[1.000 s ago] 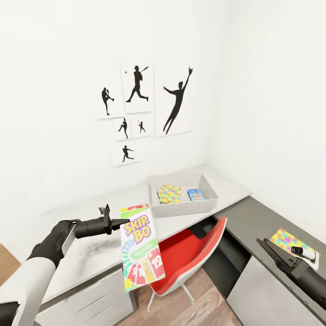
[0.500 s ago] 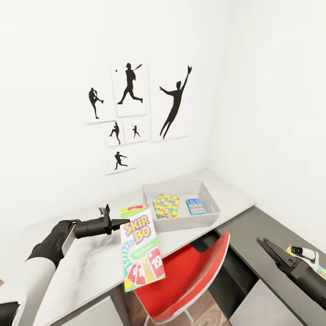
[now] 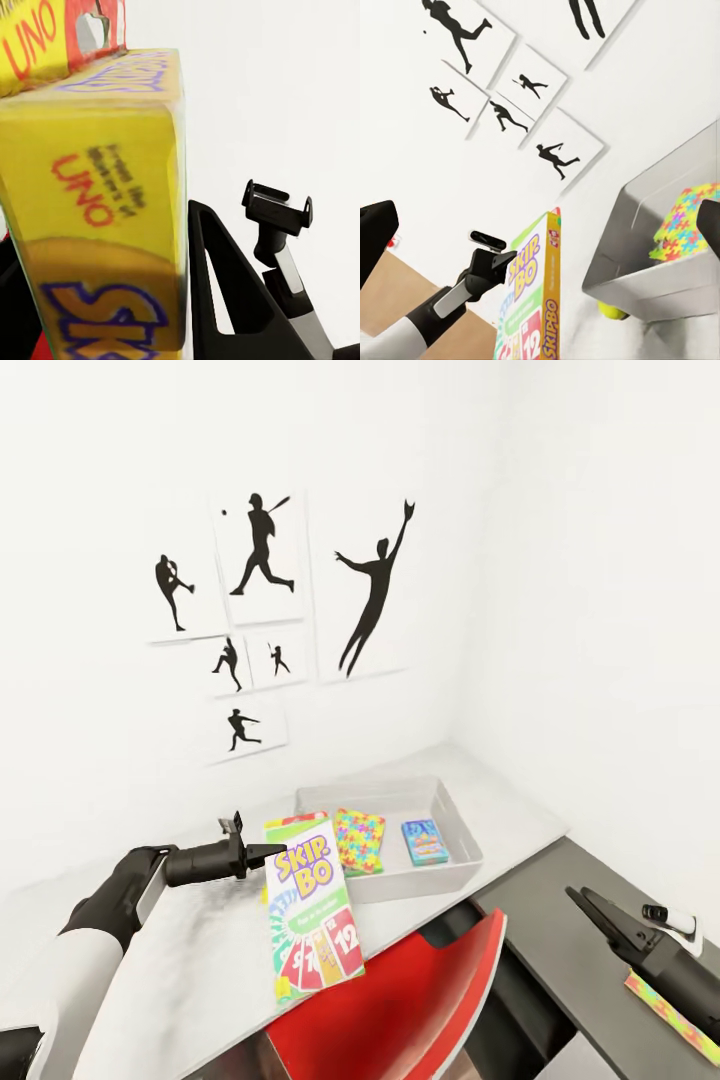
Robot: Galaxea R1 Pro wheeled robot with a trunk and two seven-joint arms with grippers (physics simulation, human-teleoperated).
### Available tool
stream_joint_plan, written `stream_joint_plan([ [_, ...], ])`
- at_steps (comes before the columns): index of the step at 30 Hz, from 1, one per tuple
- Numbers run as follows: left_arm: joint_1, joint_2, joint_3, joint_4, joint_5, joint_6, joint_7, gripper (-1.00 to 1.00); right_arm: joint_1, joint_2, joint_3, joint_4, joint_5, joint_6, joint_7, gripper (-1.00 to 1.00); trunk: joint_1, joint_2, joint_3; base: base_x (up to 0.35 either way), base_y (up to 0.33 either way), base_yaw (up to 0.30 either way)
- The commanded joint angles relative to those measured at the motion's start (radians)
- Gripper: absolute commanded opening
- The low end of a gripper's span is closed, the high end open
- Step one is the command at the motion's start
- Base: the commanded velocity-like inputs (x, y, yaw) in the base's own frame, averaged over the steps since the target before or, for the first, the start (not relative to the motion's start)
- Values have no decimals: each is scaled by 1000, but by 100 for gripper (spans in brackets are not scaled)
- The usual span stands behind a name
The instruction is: Put all the toys in the child's room - the three board games (two on the bed and one on the table), the two jigsaw puzzles on the table, and the tennis ball on the table - inside the toy box on the table in the child's room.
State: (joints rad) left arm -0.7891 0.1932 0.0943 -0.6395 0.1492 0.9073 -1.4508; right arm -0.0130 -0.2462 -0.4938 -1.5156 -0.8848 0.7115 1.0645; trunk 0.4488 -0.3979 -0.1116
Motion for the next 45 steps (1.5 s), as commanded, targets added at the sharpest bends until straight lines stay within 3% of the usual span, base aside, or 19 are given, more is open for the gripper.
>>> stream_joint_plan([
  [1, -1, 0, 1, 0, 3, 11, -4, -100, -1, 1, 0, 0, -4, 6, 0, 100, 1, -2, -2, 307, -64, 0],
  [15, -1, 1, 1, 0, 3, 10, -3, -100, -1, 4, 0, 0, -4, 6, 0, 100, 1, -2, -2, 213, -109, 0],
  [45, 5, 0, 2, 0, 3, 15, 2, -100, -1, 5, 1, -2, -3, 4, 1, 100, 1, -2, -2, 6, -41, 0],
])
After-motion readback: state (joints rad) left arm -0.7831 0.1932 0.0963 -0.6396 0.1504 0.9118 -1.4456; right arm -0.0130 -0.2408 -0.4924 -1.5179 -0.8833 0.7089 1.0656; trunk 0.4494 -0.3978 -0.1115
